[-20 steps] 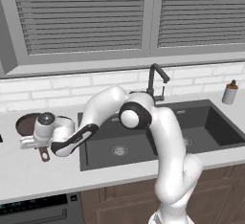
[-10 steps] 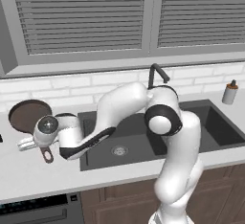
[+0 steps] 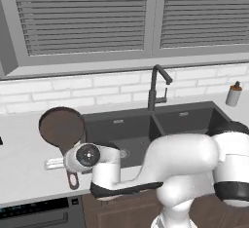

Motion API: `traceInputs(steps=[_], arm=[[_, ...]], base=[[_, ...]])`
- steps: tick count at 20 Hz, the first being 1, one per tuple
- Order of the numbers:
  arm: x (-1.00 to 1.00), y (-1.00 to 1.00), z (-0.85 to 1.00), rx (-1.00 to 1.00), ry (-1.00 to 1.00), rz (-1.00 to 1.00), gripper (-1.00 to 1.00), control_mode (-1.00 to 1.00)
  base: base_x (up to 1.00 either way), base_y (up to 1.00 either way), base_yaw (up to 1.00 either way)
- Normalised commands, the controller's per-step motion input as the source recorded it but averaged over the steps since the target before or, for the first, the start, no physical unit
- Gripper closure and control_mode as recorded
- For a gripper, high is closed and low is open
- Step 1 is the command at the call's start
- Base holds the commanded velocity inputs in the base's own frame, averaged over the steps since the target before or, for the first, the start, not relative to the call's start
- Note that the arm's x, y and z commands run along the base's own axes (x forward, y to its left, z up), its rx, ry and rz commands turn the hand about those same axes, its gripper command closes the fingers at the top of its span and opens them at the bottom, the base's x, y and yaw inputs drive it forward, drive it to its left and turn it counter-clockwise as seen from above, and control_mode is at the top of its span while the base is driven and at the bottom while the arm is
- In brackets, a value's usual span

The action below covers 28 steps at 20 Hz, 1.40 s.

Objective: Pick the pan and sponge and place them into the sink. Then turn on the water.

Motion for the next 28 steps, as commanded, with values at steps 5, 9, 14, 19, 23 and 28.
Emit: traceInputs(steps=[5, 9, 14, 19, 23, 28], arm=[[-0.72, -0.96, 0.8, 0.13, 0.35, -0.27, 1.0, -1.0], [-0.36, -0.92, 0.66, 0.08, 0.41, -0.26, 1.0, -1.0], [-0.02, -0.69, 0.39, 0.01, 0.47, -0.33, 1.0, -1.0], [0.12, -0.15, 0.16, -0.02, 0.47, -0.41, 1.0, -1.0], [0.39, 0.0, 0.41, -0.2, 0.35, -0.25, 1.0, -1.0], [0.46, -0.09, 0.18, -0.31, 0.17, -0.05, 1.0, -1.0]], base=[[0.0, 0.0, 0.0], [0.0, 0.0, 0.0], [0.0, 0.0, 0.0], [0.0, 0.0, 0.0], [0.0, 0.0, 0.0], [0.0, 0.0, 0.0]])
